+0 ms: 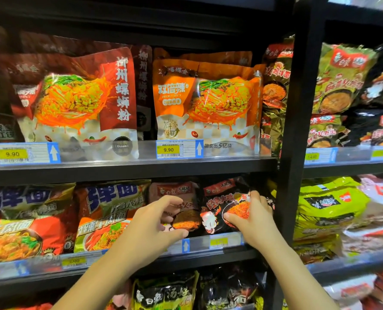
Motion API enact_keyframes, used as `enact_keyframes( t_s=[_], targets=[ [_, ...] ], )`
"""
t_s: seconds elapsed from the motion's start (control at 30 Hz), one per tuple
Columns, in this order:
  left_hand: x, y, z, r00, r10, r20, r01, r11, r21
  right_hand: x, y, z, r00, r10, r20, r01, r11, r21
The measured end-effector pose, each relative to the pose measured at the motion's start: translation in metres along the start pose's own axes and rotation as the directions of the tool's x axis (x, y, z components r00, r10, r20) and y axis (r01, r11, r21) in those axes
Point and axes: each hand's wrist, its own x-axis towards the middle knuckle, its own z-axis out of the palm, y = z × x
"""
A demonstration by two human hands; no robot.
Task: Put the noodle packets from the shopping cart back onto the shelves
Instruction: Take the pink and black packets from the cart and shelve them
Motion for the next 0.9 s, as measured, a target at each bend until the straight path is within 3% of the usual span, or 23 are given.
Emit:
enact_keyframes(
  t_s=[0.3, 0.53, 0.7, 0.9],
  targets=[
    [-0.008, -0.008, -0.019, 0.999, 0.02, -0.029, -0.019, 0.999, 0.033, 0.015, -0.008, 0.015, 0.992, 0.119, -0.047, -0.127, 0.959, -0.253],
    [-0.02, -0.009, -0.027, 0.999, 0.045, -0.018, -0.044, 0.998, 0.044, -0.014, -0.017, 0.027, 0.98, -0.076, -0.183, -0.027, 0.863, -0.504],
    [-0.025, -0.01, -0.033, 0.998, 0.056, -0.007, -0.056, 0.998, 0.039, -0.03, -0.015, 0.022, 0.947, -0.152, -0.284, 0.0, 0.883, -0.47],
    [-0.028, -0.009, -0.03, 0.997, 0.067, 0.042, -0.069, 0.997, 0.041, -0.032, -0.015, 0.009, 0.978, -0.093, -0.186, 0.018, 0.93, -0.367]
  ],
)
